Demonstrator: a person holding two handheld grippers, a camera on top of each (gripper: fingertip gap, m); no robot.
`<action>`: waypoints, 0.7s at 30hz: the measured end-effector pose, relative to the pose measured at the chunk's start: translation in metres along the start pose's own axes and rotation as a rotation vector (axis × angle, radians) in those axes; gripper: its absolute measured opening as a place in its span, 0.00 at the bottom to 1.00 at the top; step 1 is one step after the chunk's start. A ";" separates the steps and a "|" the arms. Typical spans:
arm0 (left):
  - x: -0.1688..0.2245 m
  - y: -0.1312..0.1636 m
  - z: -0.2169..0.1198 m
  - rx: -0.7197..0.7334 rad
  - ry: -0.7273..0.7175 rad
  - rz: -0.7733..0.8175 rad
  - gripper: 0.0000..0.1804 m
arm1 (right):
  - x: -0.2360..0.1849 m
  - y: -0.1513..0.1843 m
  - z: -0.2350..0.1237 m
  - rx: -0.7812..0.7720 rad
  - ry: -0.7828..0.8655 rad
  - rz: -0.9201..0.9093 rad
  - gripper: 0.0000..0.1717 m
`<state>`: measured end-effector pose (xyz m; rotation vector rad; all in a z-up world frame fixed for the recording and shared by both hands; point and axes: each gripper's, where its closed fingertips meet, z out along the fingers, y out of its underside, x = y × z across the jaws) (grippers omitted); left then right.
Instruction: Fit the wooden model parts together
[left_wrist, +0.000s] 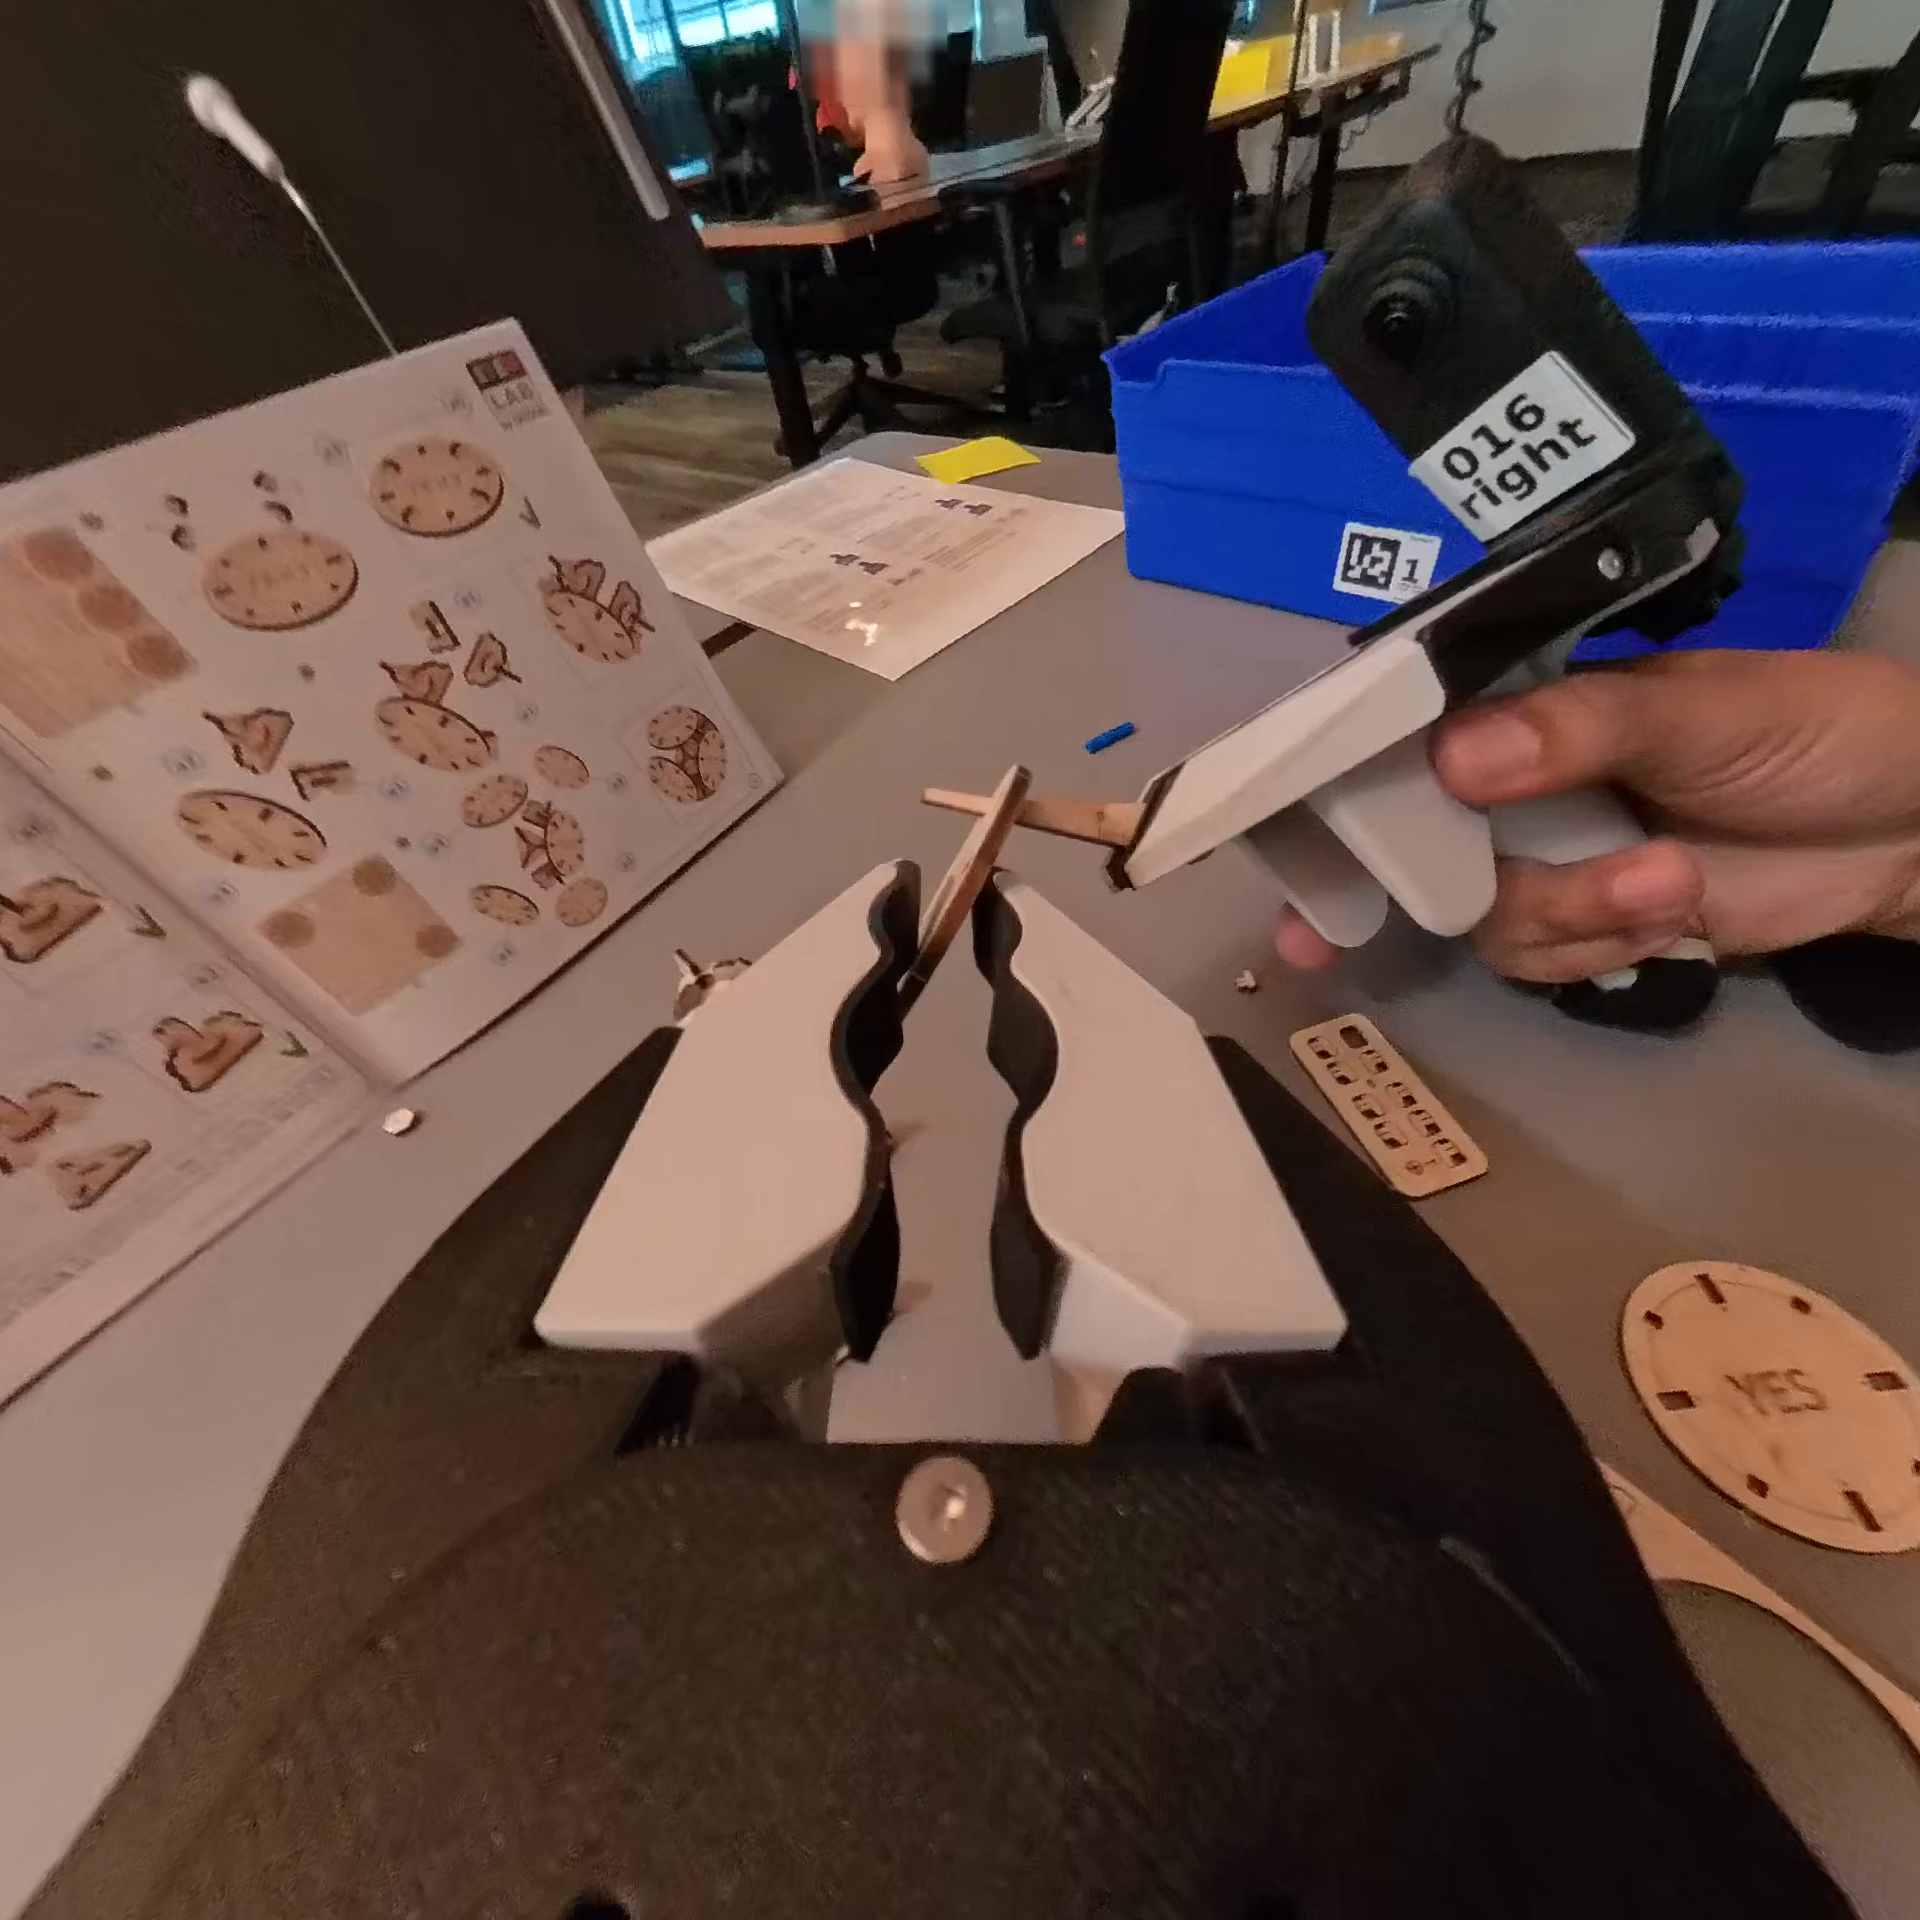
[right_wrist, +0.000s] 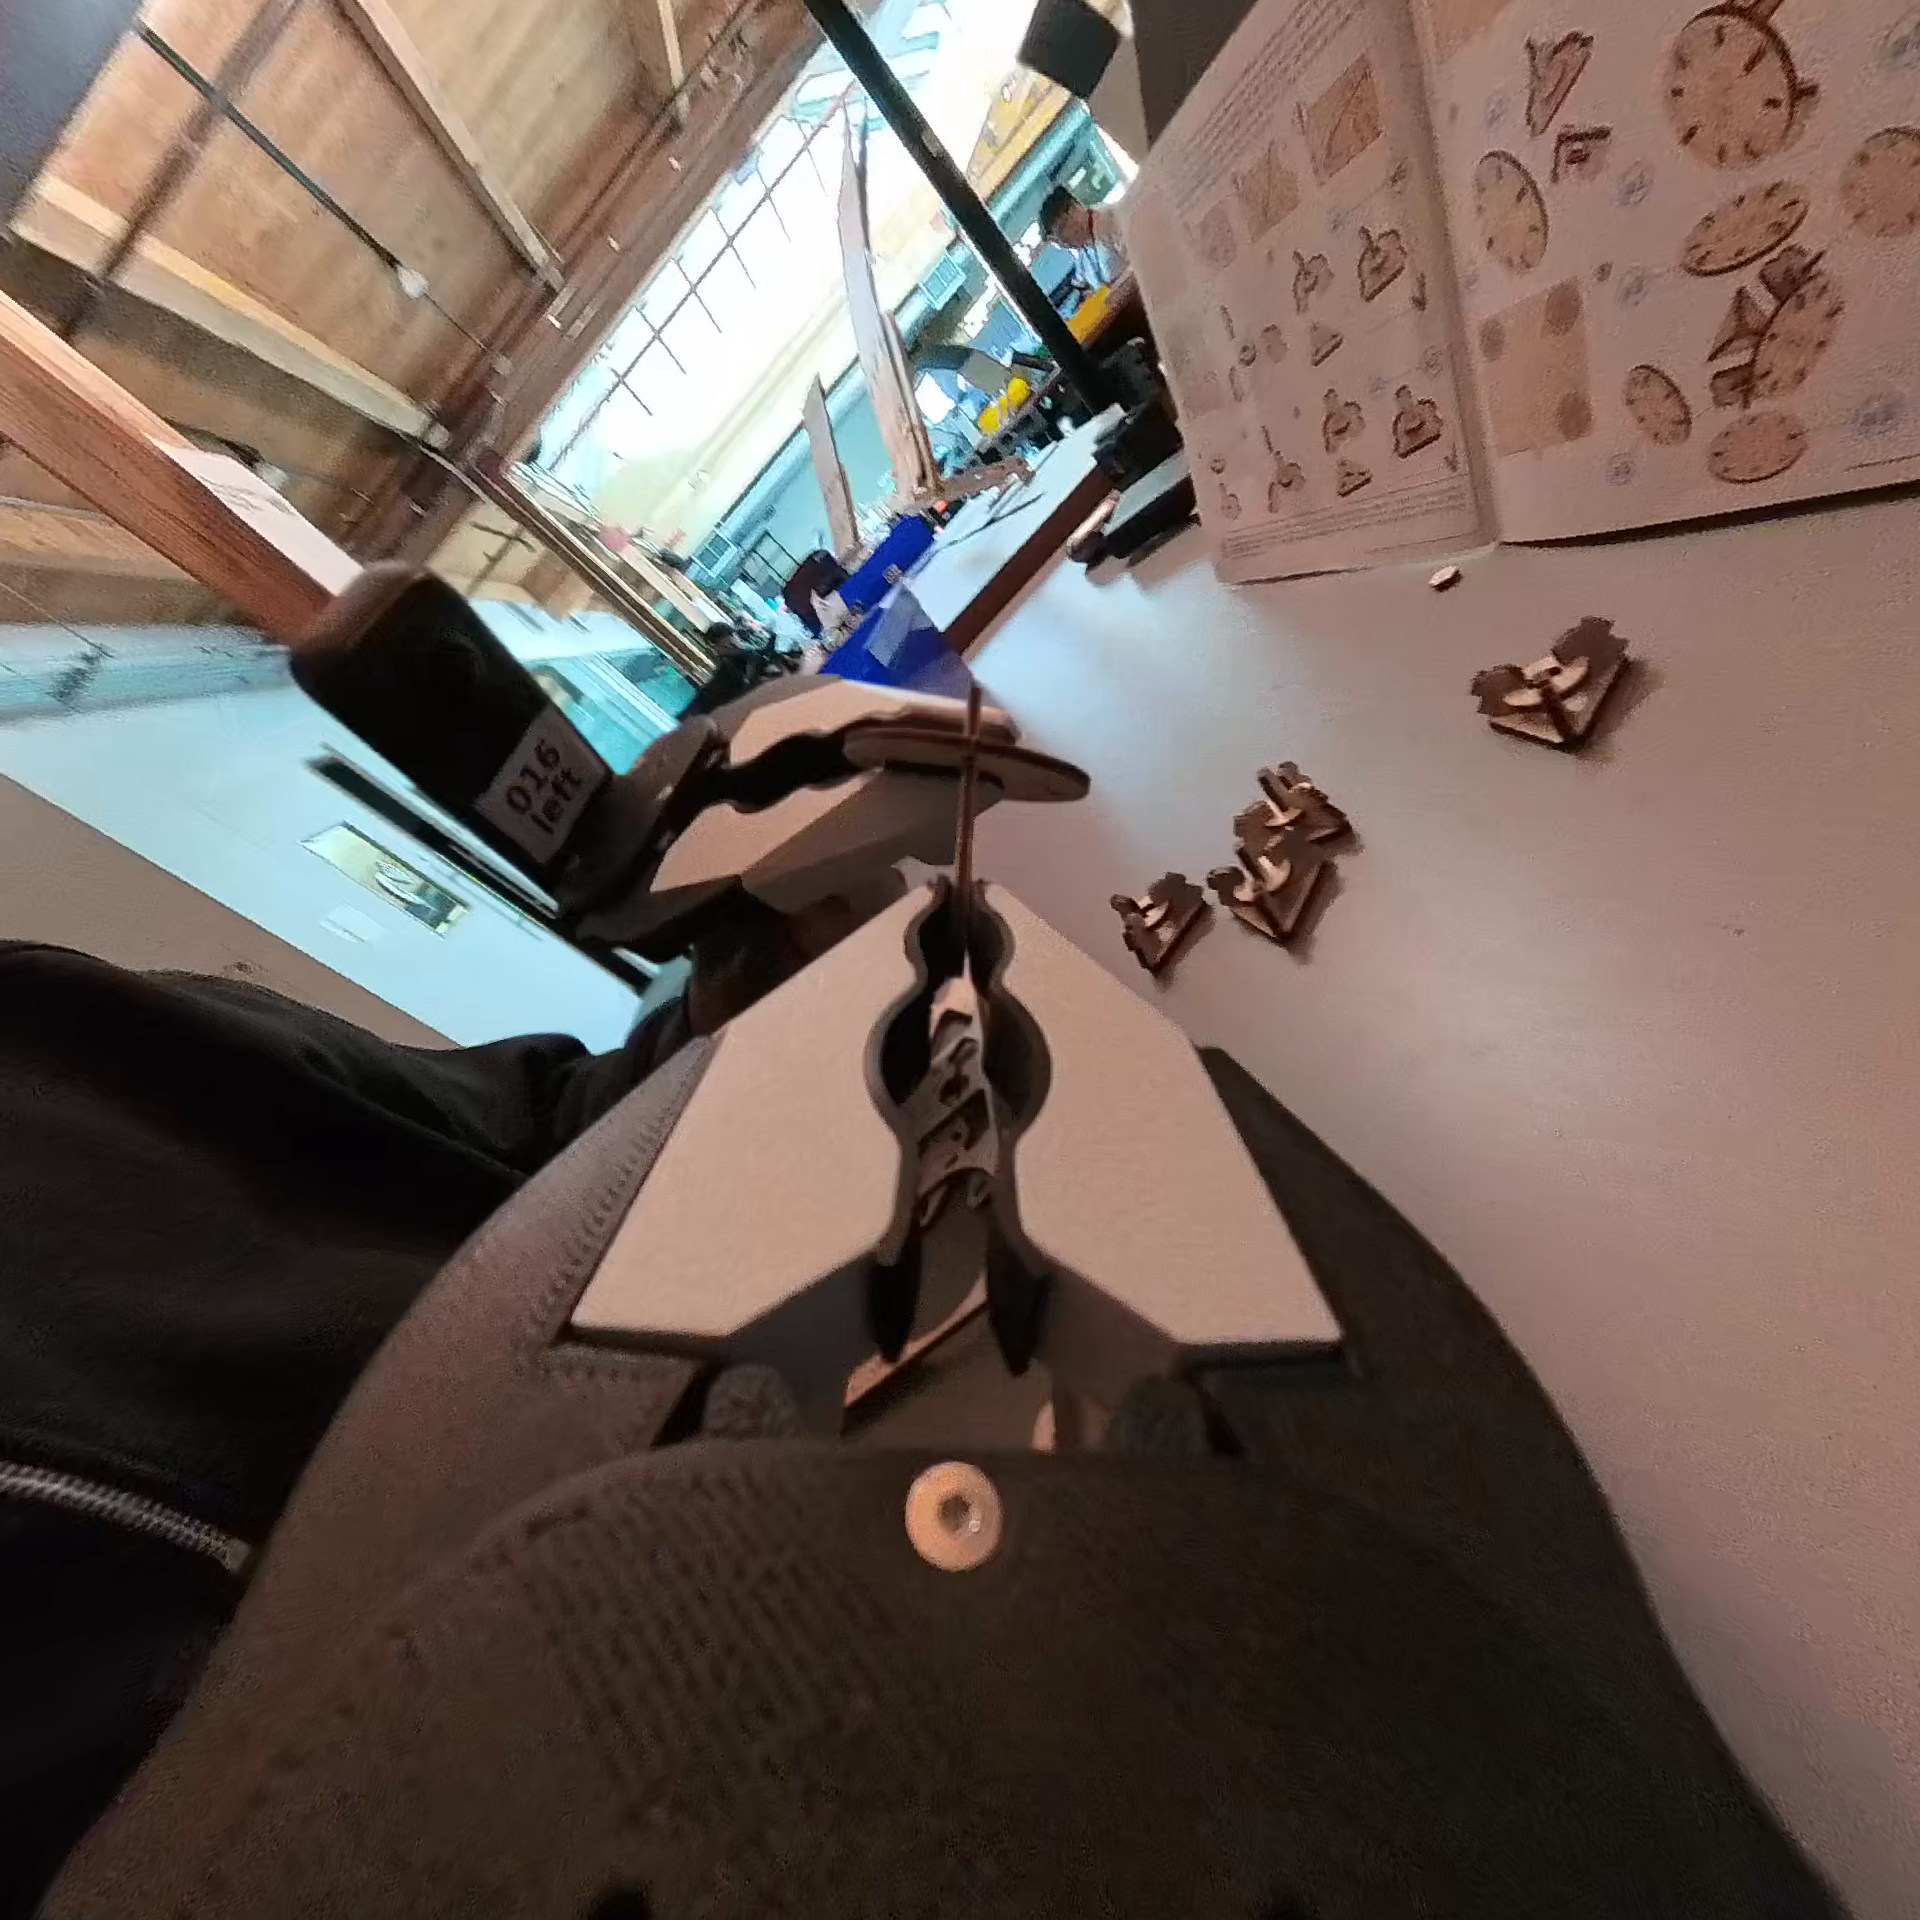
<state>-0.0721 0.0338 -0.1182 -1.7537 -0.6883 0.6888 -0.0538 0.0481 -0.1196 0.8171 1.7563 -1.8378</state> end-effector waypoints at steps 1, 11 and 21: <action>0.000 0.001 0.000 -0.005 0.007 -0.013 0.05 | 0.000 0.000 -0.001 -0.003 0.007 -0.006 0.00; 0.006 -0.009 -0.006 0.026 -0.060 0.183 0.01 | -0.011 -0.006 -0.002 0.065 -0.090 0.078 0.00; -0.042 -0.028 -0.035 0.116 -0.241 0.118 0.00 | -0.010 -0.008 -0.004 0.090 -0.094 0.101 0.00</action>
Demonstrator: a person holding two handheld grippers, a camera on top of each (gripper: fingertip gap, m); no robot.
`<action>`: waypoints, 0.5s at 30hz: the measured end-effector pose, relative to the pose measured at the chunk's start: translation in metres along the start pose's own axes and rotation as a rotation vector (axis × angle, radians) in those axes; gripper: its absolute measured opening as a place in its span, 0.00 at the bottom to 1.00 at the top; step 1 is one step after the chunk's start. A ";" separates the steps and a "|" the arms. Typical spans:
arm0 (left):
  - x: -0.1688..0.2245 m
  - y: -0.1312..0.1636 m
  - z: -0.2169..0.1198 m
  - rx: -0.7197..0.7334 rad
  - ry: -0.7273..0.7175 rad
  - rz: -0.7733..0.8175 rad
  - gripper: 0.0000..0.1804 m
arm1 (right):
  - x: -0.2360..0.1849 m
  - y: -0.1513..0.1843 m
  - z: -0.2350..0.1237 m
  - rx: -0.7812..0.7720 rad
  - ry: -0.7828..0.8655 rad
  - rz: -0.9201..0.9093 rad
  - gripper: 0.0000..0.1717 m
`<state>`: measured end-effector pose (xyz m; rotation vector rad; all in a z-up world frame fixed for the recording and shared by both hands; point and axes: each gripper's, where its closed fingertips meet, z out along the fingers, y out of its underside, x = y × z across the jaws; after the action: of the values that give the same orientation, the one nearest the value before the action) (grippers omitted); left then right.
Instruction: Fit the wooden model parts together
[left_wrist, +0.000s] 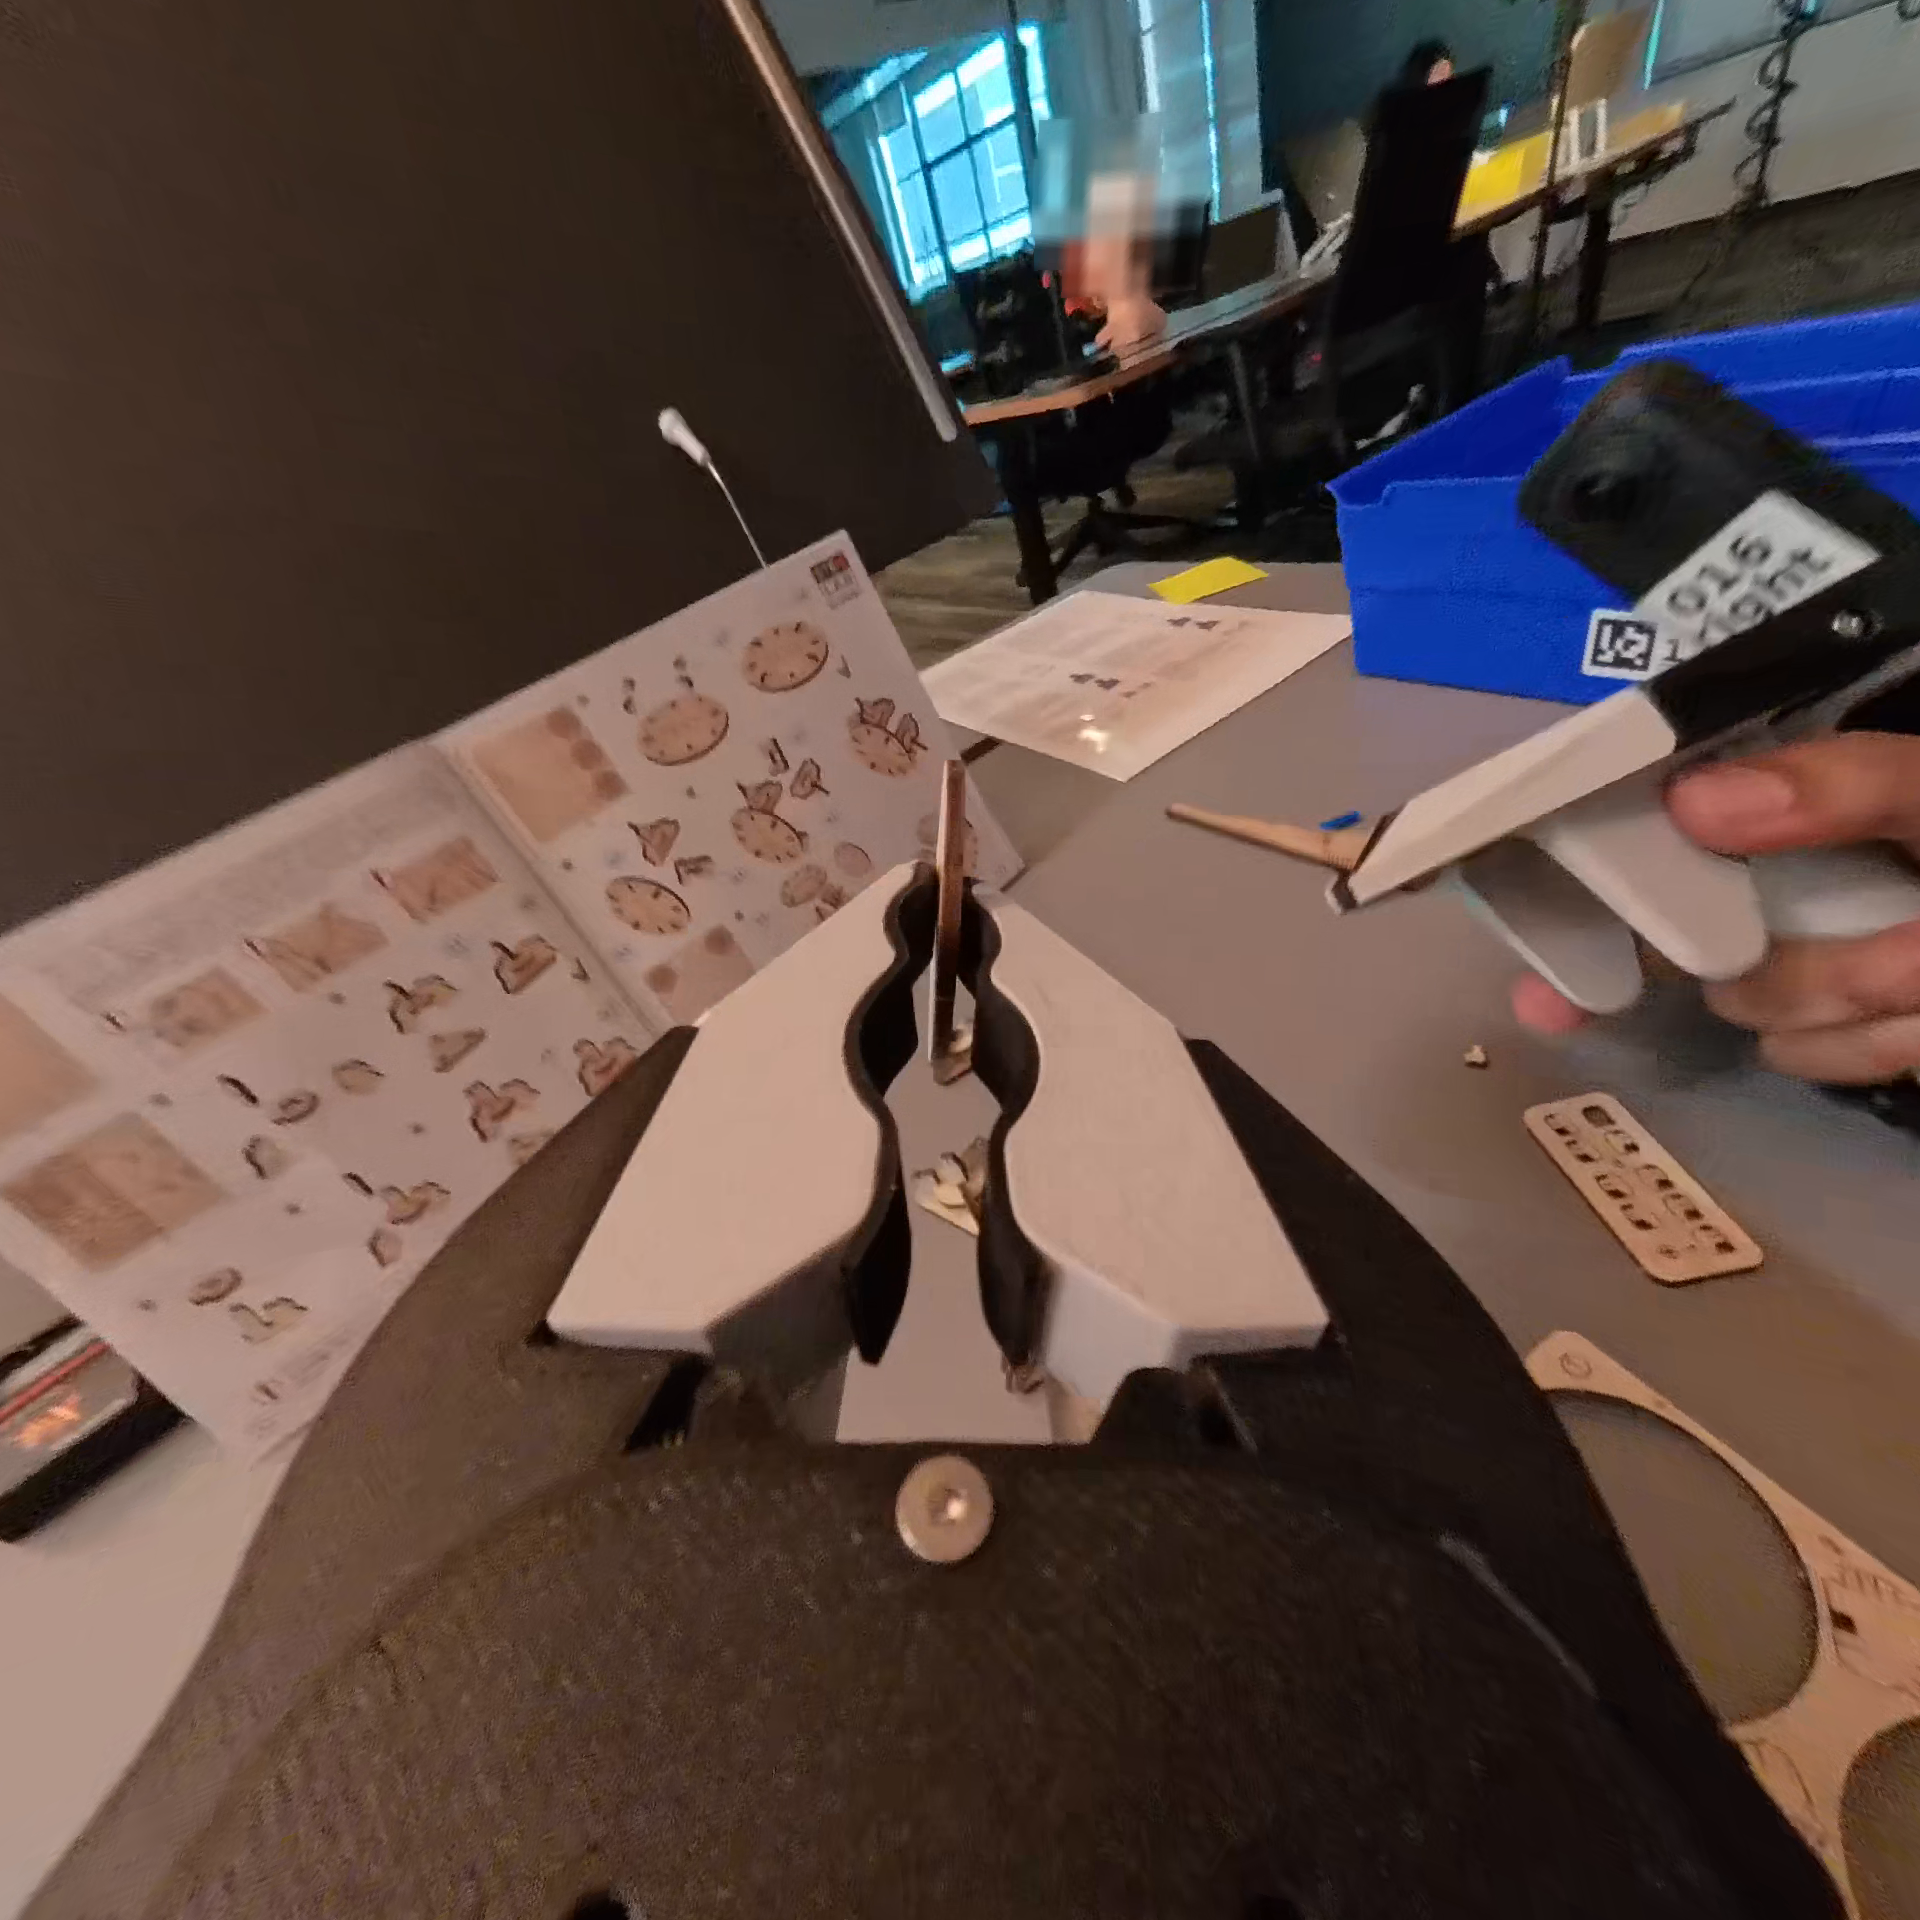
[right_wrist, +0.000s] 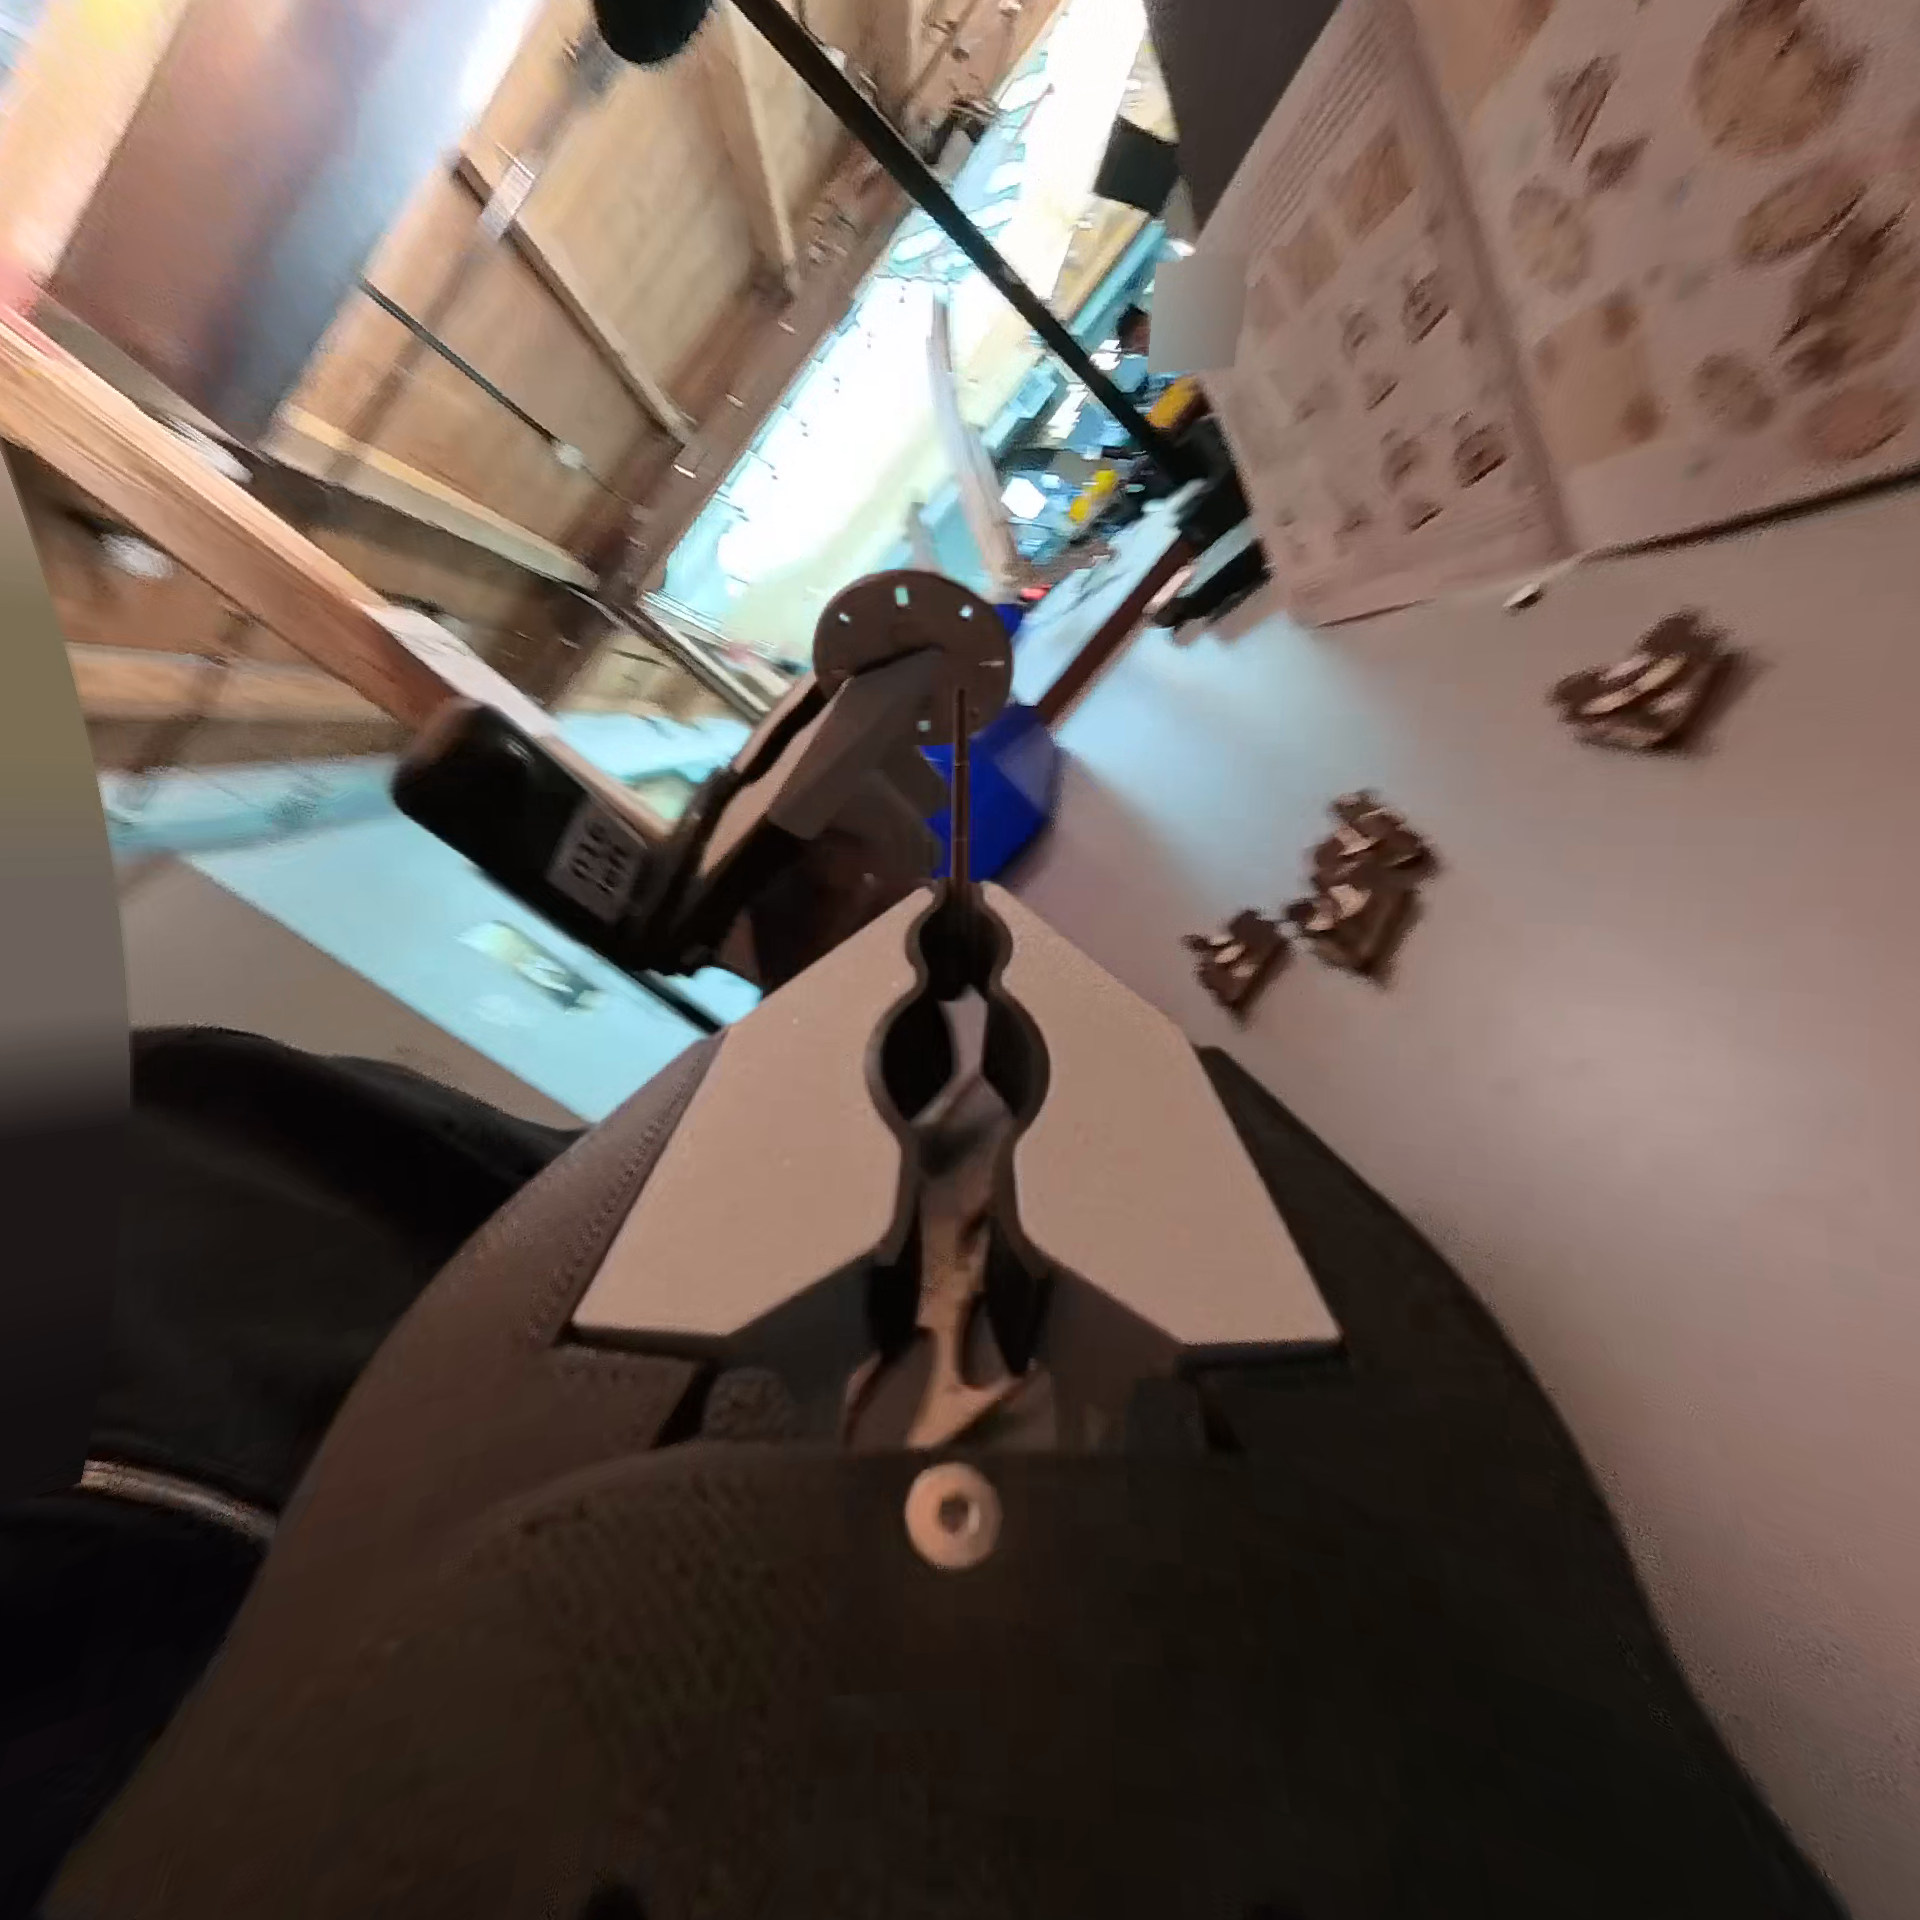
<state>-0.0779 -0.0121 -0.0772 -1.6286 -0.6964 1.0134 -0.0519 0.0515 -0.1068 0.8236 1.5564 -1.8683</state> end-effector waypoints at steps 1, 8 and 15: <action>0.001 0.005 0.001 -0.014 0.026 -0.008 0.00 | 0.006 -0.002 -0.005 -0.023 0.059 -0.071 0.00; 0.056 0.055 0.011 -0.281 0.354 -0.011 0.00 | 0.084 -0.004 -0.068 -0.419 0.707 -0.597 0.00; 0.071 0.066 0.008 -0.345 0.399 0.081 0.00 | 0.113 0.002 -0.091 -0.541 0.876 -0.649 0.06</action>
<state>-0.0548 0.0328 -0.1609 -2.0974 -0.5557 0.6130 -0.1151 0.1369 -0.2057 1.0052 2.9921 -1.3311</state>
